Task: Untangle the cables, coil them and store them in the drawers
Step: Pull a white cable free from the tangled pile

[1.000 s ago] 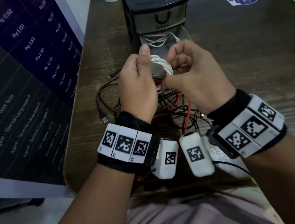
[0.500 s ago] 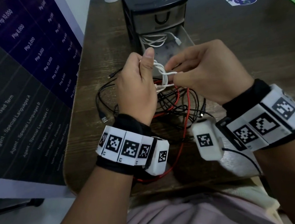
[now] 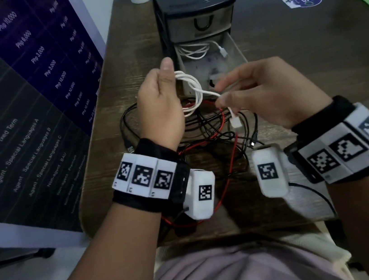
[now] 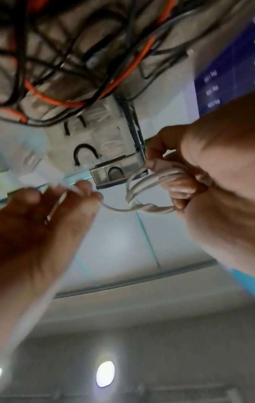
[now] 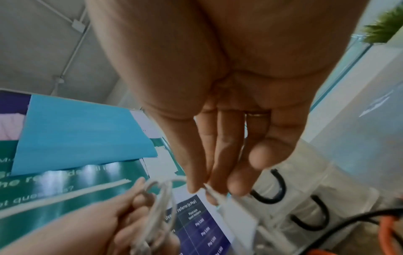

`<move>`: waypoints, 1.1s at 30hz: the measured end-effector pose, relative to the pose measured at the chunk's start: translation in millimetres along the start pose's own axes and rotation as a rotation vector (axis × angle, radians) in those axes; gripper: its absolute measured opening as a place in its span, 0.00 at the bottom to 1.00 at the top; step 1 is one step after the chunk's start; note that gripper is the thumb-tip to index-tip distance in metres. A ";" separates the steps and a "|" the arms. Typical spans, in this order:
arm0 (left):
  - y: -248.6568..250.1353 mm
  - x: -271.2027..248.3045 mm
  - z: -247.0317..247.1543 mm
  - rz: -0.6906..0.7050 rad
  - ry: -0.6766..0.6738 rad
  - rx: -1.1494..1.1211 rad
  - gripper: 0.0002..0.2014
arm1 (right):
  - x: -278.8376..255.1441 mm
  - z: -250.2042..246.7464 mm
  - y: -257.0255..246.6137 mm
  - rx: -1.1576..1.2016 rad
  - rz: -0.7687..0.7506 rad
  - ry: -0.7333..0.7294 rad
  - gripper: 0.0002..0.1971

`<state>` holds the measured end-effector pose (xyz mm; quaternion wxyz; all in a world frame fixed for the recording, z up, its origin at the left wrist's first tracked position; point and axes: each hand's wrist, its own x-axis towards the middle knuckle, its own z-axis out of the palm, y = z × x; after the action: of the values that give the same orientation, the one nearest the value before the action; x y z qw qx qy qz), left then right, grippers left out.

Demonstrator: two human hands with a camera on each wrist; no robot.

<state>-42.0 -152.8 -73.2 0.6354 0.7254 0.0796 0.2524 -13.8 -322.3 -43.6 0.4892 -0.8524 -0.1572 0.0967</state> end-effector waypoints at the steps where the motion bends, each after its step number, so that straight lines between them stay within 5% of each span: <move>1: 1.4 -0.2 0.4 -0.071 0.013 -0.103 0.21 | 0.7 0.8 3.1 -0.037 -0.004 0.016 0.05; 6: 12.6 -2.9 4.7 -0.335 0.015 -0.460 0.21 | 4.4 12.0 16.8 -0.105 -0.051 0.020 0.03; 13: 22.9 -8.3 7.0 -0.276 -0.006 -0.402 0.22 | -0.3 14.7 1.6 0.258 0.030 0.016 0.15; 18: 18.2 -4.6 8.2 -0.252 0.092 -0.364 0.19 | -10.5 22.8 -2.0 0.067 -0.039 -0.203 0.11; 27: 16.1 -3.7 4.1 -0.386 0.019 -0.506 0.21 | 6.1 18.8 17.2 0.099 -0.137 0.217 0.05; 33: 26.2 -13.9 11.5 -0.425 -0.073 -0.509 0.23 | 4.2 32.1 12.0 0.529 -0.239 0.178 0.08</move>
<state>-54.0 -173.7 -52.5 0.8370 0.5193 0.1405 0.0998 -18.1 -300.6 -70.2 0.7140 -0.6760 -0.1824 0.0009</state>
